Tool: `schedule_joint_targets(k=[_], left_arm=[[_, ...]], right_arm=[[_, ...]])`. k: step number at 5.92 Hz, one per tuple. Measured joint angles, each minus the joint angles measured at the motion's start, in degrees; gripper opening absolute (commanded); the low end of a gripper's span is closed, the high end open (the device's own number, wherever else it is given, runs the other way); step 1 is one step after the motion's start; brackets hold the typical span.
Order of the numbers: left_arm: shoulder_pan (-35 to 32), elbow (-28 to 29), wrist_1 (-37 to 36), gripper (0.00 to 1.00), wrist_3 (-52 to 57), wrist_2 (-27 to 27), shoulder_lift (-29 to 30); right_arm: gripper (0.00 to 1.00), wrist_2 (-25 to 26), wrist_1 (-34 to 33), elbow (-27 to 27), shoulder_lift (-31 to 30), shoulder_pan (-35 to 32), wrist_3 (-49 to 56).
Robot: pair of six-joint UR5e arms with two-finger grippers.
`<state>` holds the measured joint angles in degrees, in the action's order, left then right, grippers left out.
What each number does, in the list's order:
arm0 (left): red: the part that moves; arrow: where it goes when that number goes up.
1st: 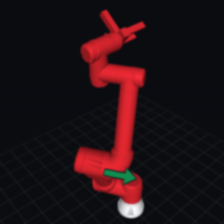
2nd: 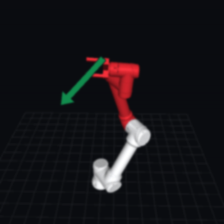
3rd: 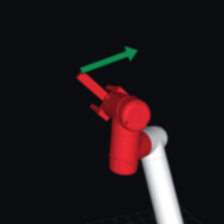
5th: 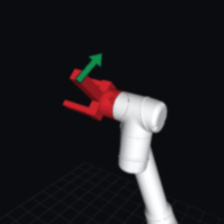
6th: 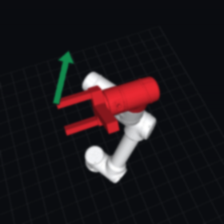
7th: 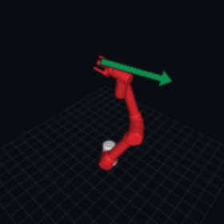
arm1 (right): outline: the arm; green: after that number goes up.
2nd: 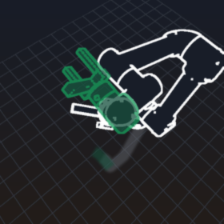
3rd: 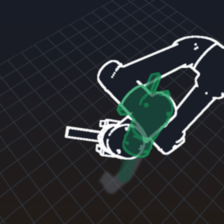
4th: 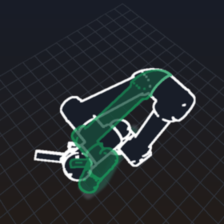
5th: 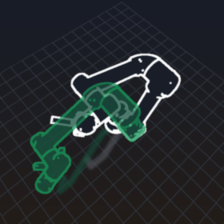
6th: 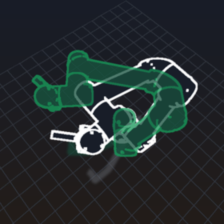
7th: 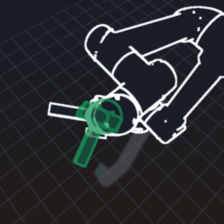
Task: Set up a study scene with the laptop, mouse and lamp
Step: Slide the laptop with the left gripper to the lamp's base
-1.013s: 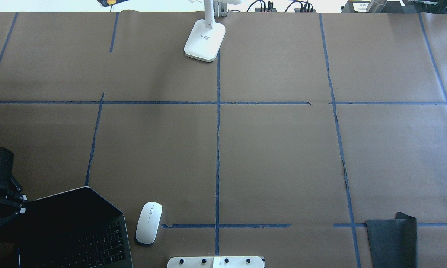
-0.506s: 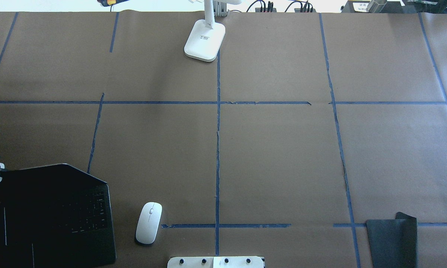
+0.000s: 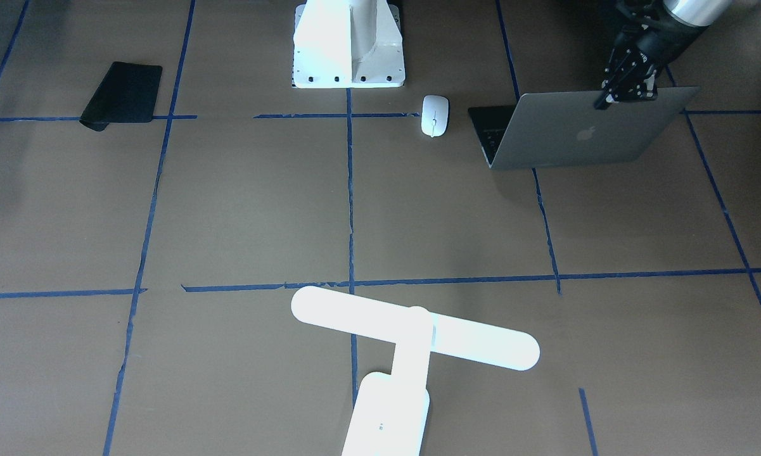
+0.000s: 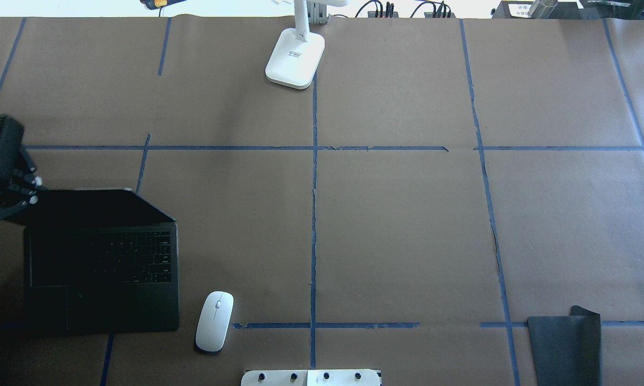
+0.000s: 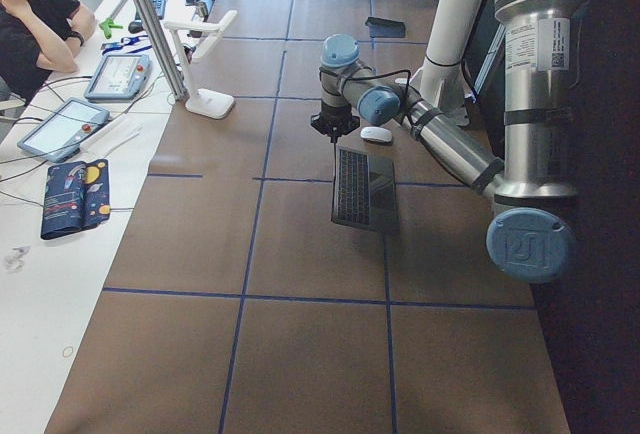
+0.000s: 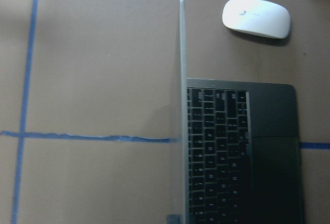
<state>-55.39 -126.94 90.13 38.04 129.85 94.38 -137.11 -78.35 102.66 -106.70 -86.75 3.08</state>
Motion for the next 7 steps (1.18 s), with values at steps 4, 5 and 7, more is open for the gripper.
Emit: schedule_joint_targets(k=[4,5,7], left_arm=[[-0.3,25.9,-0.7,0.05,0.1,-0.4,30.4],[-0.3,34.6,0.3,0.13,0.0,-0.9,38.0],[-0.2,48.7,7.4,0.39,-0.3,-1.4,46.4]], right_arm=[[1.0,0.0,0.0,-0.1,-0.1,0.0,0.0],[1.0,0.0,0.0,-0.1,-0.1,0.0,0.0],[1.0,0.0,0.0,-0.2,-0.1,0.0,0.0]])
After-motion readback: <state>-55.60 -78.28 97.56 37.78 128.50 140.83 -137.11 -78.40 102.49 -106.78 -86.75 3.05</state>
